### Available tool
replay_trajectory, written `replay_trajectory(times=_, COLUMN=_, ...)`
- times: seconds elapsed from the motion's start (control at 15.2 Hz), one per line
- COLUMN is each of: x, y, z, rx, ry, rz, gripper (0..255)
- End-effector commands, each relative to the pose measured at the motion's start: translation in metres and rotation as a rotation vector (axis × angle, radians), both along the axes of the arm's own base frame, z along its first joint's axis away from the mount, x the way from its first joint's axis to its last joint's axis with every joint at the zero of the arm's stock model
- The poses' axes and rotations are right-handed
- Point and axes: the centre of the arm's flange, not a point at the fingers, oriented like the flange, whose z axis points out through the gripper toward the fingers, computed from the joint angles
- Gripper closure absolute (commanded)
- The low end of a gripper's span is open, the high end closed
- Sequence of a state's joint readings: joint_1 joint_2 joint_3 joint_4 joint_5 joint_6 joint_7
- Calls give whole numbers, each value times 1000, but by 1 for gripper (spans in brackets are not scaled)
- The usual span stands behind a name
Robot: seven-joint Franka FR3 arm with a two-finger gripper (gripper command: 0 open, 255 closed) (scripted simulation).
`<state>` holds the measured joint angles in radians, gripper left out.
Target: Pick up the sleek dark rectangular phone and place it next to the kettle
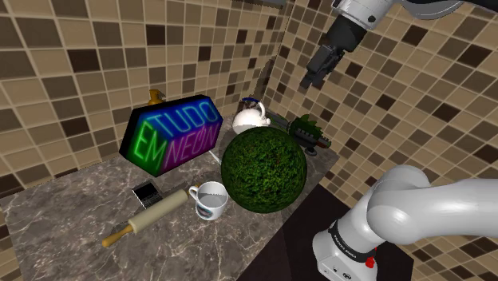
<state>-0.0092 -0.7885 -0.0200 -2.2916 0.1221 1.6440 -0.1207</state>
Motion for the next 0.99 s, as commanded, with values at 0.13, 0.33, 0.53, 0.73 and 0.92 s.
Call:
replay_trajectory(times=0.13, x=9, y=18, z=-18, rx=-5, ry=-3, rz=3, gripper=0)
replay_trajectory(times=0.33, x=21, y=44, z=-46, rx=-13, ry=-8, rz=8, gripper=0)
replay_trajectory(times=0.53, x=34, y=70, z=-73, rx=-21, ry=-13, rz=13, gripper=0)
replay_trajectory(times=0.73, x=47, y=96, z=-101, rx=-28, ry=-18, rz=17, gripper=0)
replay_trajectory(times=0.92, x=60, y=122, z=-128, rx=-36, ry=-23, rz=22, gripper=0)
